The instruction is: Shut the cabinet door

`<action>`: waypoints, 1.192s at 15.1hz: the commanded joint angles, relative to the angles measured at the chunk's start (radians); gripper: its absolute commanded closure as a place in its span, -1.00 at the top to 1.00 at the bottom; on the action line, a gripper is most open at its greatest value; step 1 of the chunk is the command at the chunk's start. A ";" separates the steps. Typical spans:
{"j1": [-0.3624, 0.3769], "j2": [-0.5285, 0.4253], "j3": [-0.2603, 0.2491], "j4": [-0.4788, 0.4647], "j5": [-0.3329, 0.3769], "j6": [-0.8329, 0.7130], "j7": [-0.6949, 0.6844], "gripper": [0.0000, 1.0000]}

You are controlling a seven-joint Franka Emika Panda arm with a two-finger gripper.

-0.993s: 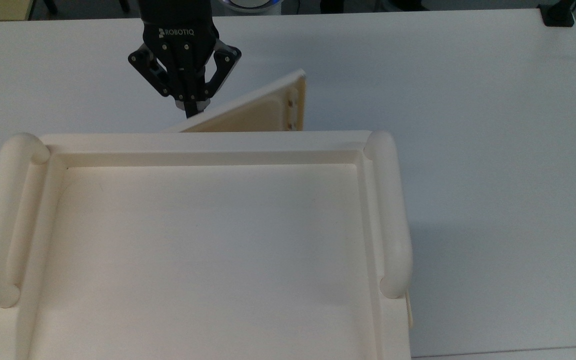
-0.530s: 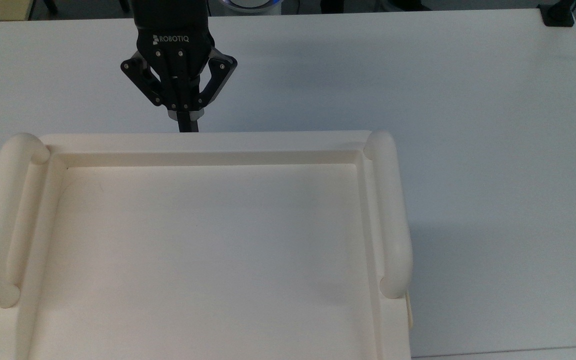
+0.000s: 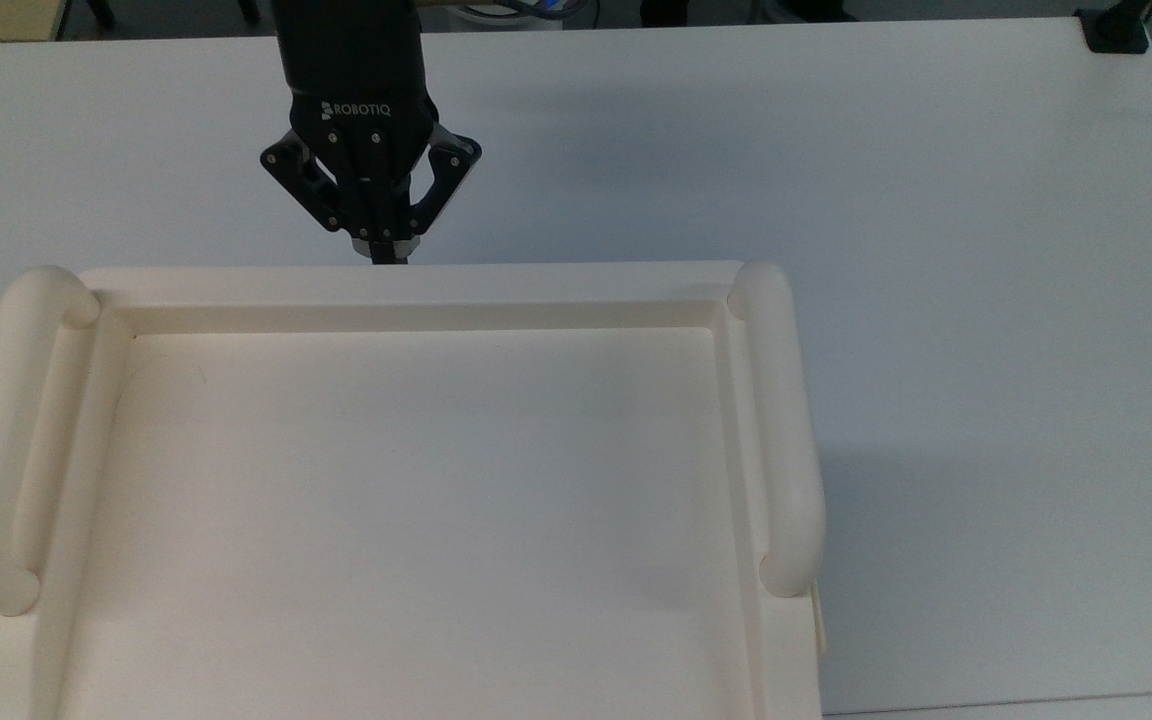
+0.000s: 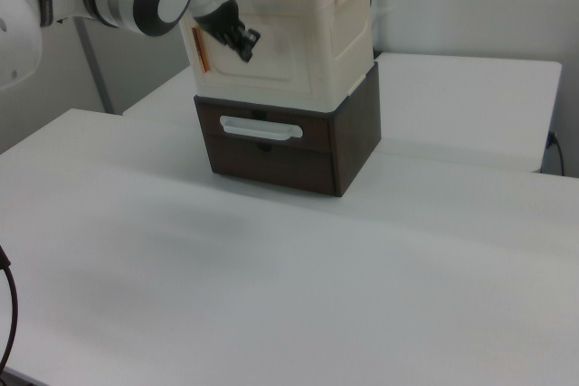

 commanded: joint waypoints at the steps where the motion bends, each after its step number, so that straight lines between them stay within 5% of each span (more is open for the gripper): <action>1: 0.002 -0.057 -0.006 -0.044 -0.022 -0.212 -0.060 -1.00; 9: 0.030 -0.115 -0.004 -0.047 -0.186 -0.589 -0.068 -0.93; 18: 0.044 -0.190 -0.004 -0.125 -0.201 -0.695 -0.089 -0.57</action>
